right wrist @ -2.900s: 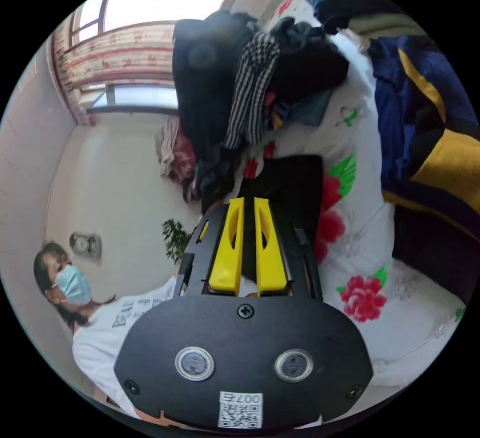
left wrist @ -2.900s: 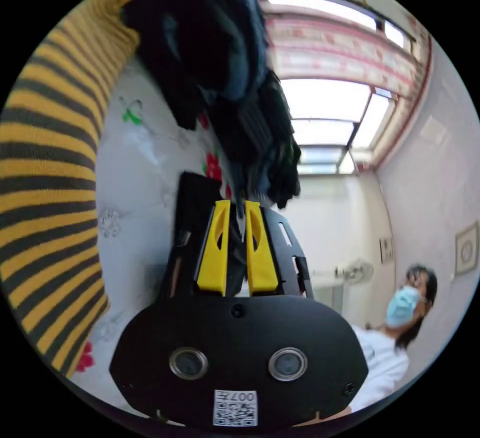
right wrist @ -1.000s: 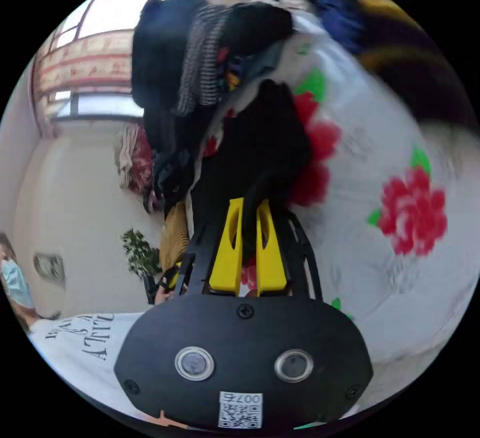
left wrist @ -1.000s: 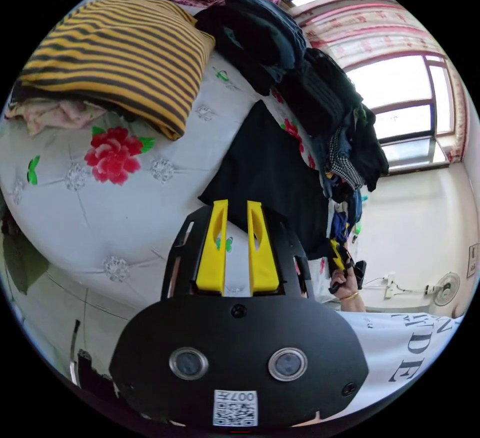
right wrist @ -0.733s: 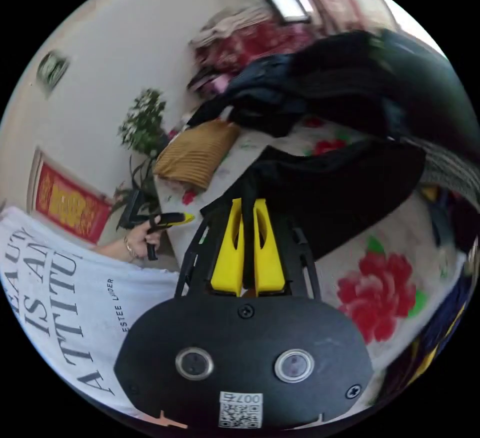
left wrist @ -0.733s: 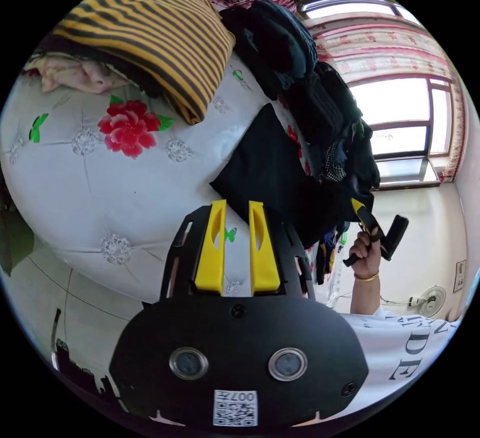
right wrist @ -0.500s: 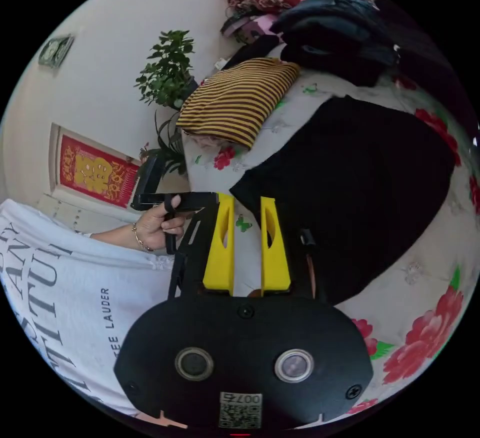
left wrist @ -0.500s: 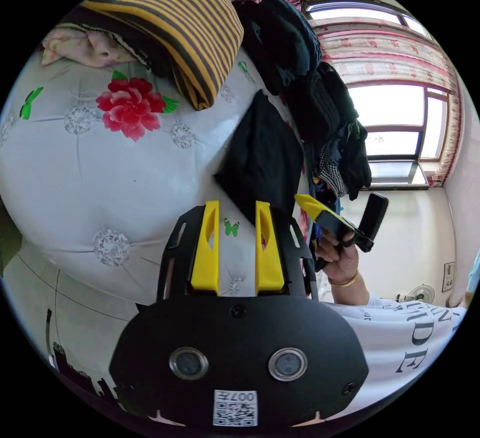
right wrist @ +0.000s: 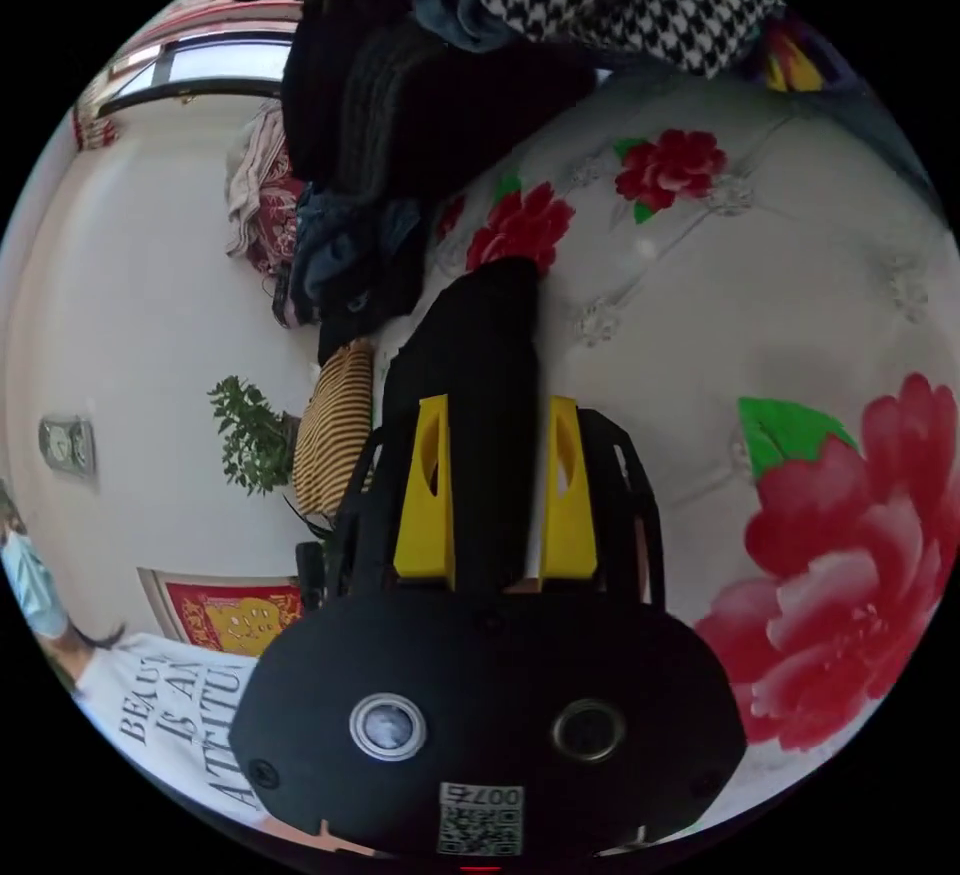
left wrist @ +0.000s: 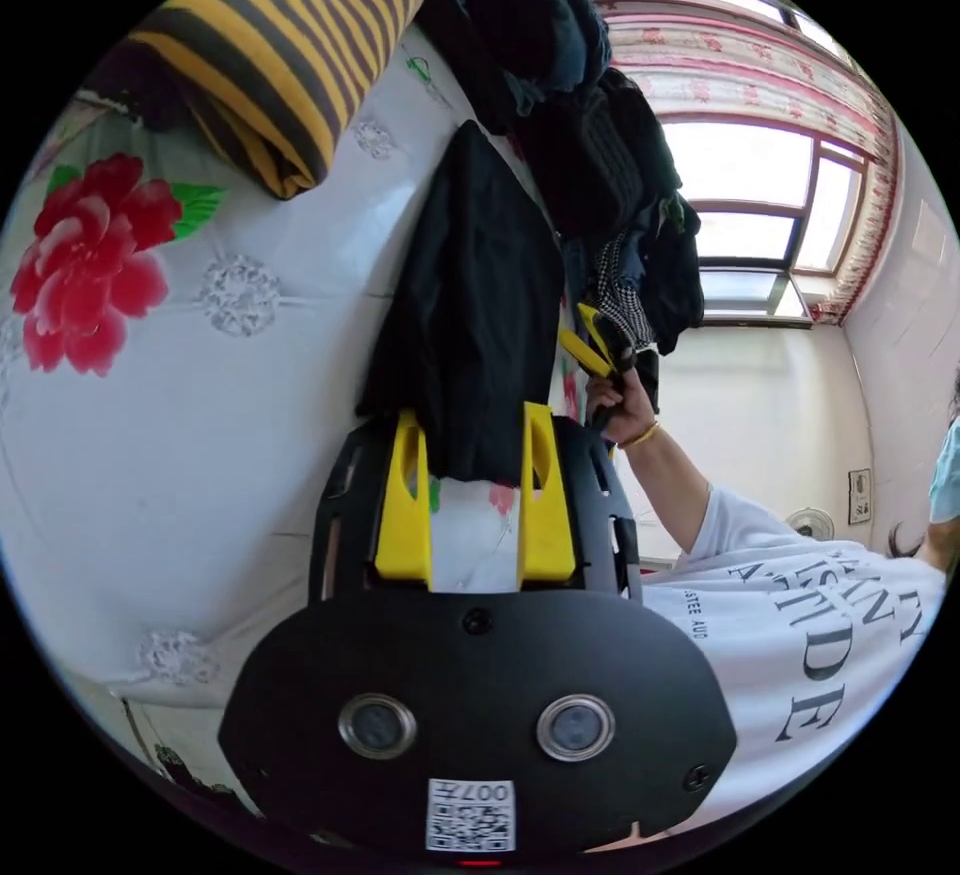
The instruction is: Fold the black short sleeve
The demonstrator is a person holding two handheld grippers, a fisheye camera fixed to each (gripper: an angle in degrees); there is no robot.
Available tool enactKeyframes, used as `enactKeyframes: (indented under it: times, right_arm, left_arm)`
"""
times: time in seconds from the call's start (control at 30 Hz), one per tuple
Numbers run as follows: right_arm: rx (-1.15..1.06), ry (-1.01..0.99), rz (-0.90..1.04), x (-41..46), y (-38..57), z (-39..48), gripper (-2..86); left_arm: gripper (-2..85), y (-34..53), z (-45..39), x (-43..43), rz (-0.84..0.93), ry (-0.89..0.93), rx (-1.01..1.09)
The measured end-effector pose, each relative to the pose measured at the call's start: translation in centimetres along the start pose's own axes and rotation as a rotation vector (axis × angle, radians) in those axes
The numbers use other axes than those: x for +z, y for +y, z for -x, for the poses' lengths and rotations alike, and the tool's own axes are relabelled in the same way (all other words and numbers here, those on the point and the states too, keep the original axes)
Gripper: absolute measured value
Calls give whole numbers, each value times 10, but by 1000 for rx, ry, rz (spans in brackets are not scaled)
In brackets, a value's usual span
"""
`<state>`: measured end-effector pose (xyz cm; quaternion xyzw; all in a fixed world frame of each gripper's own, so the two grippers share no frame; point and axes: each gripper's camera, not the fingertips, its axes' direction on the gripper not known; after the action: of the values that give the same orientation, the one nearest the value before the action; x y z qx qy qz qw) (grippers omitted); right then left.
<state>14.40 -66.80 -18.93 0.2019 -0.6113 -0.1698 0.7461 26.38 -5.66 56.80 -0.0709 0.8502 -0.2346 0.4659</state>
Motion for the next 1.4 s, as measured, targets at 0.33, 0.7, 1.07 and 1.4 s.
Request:
enactKeyframes:
  times: [0.33, 0.7, 1.07, 1.4]
  right_arm:
    - [131, -292, -99, 2, 10, -14, 7]
    - [179, -367, -364, -162, 122, -35, -1]
    - [-19, 211, -638, -417, 132, -14, 13]
    - [46, 437, -464, -298, 192, -69, 39]
  left_arm:
    - [19, -23, 0, -9, 100, 17, 52]
    - [17, -33, -148, 67, 309, 136, 369]
    - [49, 52, -371, 286, 426, 134, 731]
    - [82, 68, -209, 255, 366, -305, 360]
